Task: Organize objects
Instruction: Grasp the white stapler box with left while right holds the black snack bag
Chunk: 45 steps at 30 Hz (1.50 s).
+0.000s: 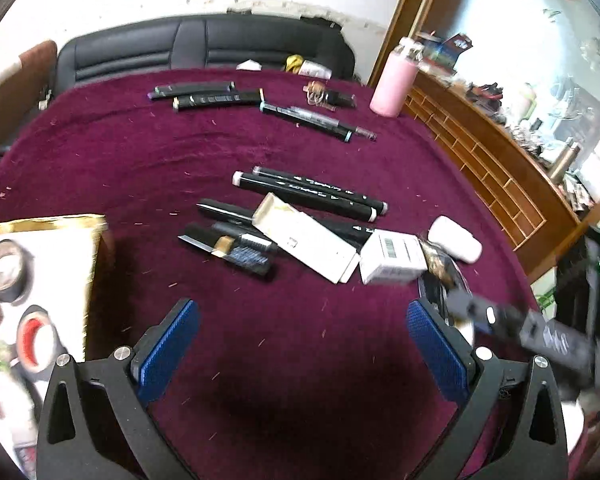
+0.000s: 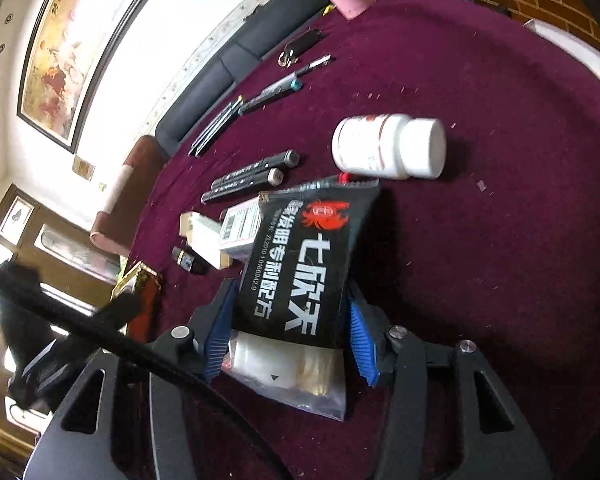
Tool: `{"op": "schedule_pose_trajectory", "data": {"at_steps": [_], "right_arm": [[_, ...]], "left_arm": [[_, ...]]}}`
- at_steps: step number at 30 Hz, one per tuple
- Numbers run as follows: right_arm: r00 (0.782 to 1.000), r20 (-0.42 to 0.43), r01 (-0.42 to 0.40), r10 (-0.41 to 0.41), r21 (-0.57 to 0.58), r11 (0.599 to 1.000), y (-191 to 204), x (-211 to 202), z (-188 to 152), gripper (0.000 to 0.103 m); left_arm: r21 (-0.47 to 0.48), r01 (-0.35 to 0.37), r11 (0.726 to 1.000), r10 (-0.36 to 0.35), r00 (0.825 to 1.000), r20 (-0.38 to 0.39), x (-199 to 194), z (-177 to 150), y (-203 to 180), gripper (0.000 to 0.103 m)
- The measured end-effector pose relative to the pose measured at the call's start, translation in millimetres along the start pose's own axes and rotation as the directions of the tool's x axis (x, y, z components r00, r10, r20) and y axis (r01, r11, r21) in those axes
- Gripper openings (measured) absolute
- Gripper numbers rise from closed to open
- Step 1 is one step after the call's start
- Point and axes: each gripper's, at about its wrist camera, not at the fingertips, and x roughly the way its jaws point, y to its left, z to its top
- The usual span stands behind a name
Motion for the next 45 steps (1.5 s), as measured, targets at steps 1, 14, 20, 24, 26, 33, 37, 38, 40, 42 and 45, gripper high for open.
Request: {"op": "schedule_pose_trajectory", "data": {"at_steps": [1,14,20,24,26,33,37,38,40,42,45], "right_arm": [[1.000,-0.003,-0.001,0.001,-0.005,1.000,1,2,2,0.052],[1.000,-0.010,-0.026,0.026,0.015,1.000,-2,2,0,0.052],[1.000,-0.007,-0.023,0.023,0.010,1.000,-2,2,0,0.052],[1.000,-0.005,-0.022,0.022,0.007,1.000,-2,2,-1,0.052],[1.000,-0.005,-0.023,0.023,0.007,1.000,-2,2,-1,0.052],[1.000,-0.006,-0.028,0.028,0.012,1.000,-2,1,-1,0.053],[0.999,-0.008,-0.034,0.034,0.016,0.999,-2,2,0,0.053],[0.999,-0.008,-0.035,0.035,0.016,0.999,-2,2,0,0.053],[0.999,-0.008,-0.035,0.035,0.015,0.999,-1,2,0,0.053],[0.999,-0.008,-0.037,0.037,0.016,0.999,-1,2,0,0.054],[0.999,-0.008,-0.041,0.041,0.019,0.999,-1,3,1,0.054]], "left_arm": [[-0.008,-0.027,1.000,0.026,1.000,-0.017,12,5,-4,0.101],[0.165,-0.169,0.972,0.184,0.979,-0.083,67,27,-22,0.088],[0.202,-0.119,0.972,0.144,0.983,-0.116,42,17,-4,0.027],[0.159,-0.093,0.983,0.110,0.989,-0.100,36,16,3,0.027],[0.167,-0.091,0.982,0.101,0.993,-0.053,30,21,1,0.027],[0.539,-0.160,0.827,0.192,0.981,-0.002,45,29,-34,0.029],[0.541,-0.121,0.832,0.153,0.988,-0.014,46,43,-32,0.029],[0.509,-0.111,0.854,0.135,0.991,-0.010,46,50,-29,0.029],[0.442,-0.079,0.893,0.097,0.995,-0.017,51,59,-25,0.030],[0.384,-0.049,0.922,0.069,0.997,-0.039,61,65,-23,0.035],[0.410,-0.080,0.909,0.121,0.990,-0.074,80,60,-27,0.053]]}}
